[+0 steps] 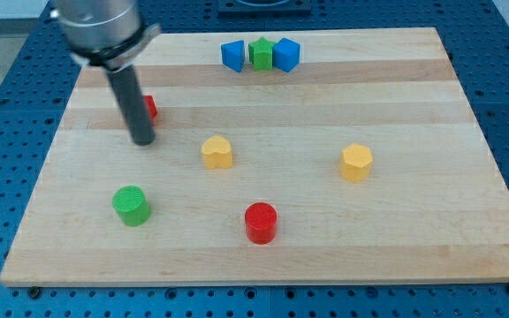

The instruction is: Push the green circle into the blue triangle

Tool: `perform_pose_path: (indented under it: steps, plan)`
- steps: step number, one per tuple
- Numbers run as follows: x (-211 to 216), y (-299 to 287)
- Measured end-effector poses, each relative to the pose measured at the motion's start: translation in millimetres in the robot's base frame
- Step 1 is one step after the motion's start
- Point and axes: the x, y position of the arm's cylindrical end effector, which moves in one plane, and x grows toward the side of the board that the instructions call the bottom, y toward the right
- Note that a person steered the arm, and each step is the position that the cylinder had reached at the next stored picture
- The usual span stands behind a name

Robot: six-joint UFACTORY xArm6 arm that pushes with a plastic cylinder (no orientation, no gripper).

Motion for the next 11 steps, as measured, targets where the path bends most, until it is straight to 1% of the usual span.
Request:
perform_pose_path:
  steps: [1, 2, 3, 4, 5, 6, 7, 10, 11]
  plan:
    - [36.4, -29.0]
    - [79.8, -30.2]
    - [123.8, -8.0]
    - [146.6, 25.5]
    - [140.8, 34.2]
    - [139.0, 14.0]
    - [132.0, 11.4]
    - [79.8, 25.9]
    - [68.9, 44.9]
